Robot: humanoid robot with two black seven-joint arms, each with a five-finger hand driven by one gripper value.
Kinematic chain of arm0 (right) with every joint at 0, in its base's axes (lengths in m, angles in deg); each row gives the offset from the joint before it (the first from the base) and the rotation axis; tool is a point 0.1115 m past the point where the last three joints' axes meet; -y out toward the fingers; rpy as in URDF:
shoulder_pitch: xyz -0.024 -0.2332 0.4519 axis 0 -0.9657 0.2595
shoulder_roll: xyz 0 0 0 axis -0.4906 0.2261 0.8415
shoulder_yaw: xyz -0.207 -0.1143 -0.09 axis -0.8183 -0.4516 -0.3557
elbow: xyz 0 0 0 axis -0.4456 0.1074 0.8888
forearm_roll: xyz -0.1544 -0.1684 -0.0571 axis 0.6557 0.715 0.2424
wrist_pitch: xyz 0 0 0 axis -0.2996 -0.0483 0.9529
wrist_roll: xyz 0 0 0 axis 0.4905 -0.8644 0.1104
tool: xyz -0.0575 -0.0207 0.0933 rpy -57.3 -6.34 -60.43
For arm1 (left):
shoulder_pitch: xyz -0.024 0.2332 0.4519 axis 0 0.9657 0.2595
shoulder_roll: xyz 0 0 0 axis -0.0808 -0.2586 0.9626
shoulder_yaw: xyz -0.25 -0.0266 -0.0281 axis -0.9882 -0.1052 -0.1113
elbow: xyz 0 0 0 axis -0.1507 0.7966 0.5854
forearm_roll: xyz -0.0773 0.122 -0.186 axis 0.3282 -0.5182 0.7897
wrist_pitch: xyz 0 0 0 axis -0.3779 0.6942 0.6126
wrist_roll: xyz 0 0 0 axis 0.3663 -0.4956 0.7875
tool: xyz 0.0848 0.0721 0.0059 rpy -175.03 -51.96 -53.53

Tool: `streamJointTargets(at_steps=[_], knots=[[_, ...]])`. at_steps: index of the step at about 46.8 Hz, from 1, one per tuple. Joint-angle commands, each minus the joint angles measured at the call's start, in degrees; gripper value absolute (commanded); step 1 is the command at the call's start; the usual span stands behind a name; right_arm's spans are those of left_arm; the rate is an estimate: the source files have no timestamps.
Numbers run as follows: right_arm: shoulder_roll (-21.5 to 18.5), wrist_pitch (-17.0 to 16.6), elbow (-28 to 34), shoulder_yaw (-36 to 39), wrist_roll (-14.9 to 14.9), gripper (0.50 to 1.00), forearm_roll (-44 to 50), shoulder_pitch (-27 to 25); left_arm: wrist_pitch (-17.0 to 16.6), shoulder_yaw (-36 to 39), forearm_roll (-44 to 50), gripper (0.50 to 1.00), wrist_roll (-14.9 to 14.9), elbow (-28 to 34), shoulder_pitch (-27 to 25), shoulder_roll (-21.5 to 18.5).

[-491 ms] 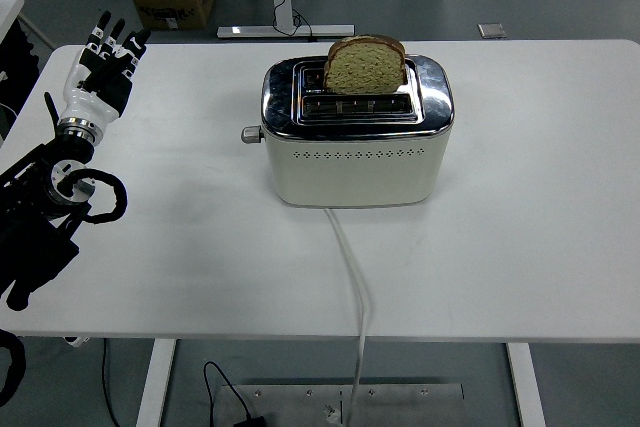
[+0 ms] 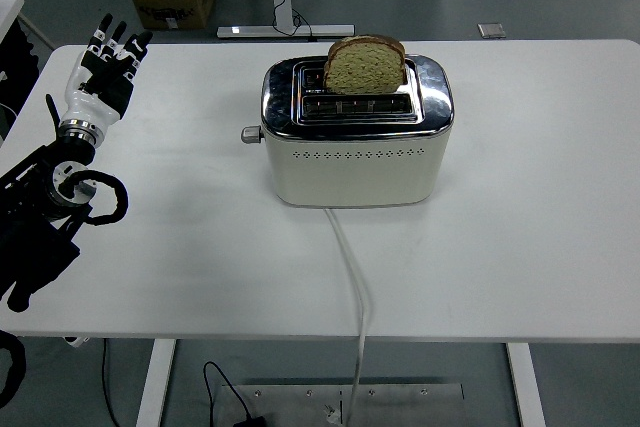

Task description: Press down toaster

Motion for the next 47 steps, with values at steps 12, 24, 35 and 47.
streamJointTargets(at_steps=[12,24,35,47], knots=[[0.0,0.0,0.0,0.0,0.0,0.998,0.0,0.0,-0.1,0.0,0.3,1.000,0.6,0.0,-0.3,0.0],[0.0,0.0,0.0,0.0,0.0,0.998,0.0,0.0,-0.1,0.1,0.3,1.000,0.6,0.0,-0.3,-0.1],[0.0,0.0,0.0,0.0,0.0,0.998,-0.1,0.0,-0.2,0.1,-0.6,1.000,0.5,0.0,-0.3,-0.1],[0.0,0.0,0.0,0.0,0.0,0.998,0.0,0.0,-0.1,0.9,-3.6,1.000,0.5,0.0,-0.8,-2.1]])
